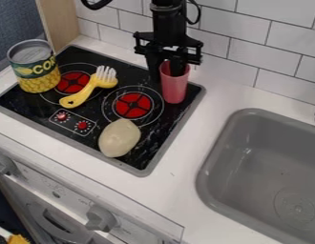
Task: Moved the red cup to the top right of the stove
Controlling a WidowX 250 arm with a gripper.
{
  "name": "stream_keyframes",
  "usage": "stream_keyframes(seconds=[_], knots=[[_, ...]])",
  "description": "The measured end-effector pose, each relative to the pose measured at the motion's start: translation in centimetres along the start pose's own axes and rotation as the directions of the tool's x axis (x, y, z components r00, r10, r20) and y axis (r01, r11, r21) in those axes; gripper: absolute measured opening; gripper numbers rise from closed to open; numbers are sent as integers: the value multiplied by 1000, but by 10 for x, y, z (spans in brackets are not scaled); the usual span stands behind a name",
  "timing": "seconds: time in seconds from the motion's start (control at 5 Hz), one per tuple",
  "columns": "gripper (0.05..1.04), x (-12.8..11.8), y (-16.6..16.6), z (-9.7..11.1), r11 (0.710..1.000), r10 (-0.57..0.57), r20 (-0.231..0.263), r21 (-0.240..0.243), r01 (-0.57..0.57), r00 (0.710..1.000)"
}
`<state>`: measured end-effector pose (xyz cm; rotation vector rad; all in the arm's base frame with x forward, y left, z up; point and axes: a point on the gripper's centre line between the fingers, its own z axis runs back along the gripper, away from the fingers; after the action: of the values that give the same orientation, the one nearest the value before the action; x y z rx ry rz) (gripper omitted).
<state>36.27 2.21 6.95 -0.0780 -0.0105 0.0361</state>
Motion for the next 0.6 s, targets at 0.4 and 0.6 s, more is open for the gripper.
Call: stream_keyframes(seconds=[0.4, 0.6], knots=[[1011, -1, 2, -2, 1000, 2, -3, 17, -2, 1000], [1005, -3, 1, -2, 1000, -5, -15, 7, 5, 1000]])
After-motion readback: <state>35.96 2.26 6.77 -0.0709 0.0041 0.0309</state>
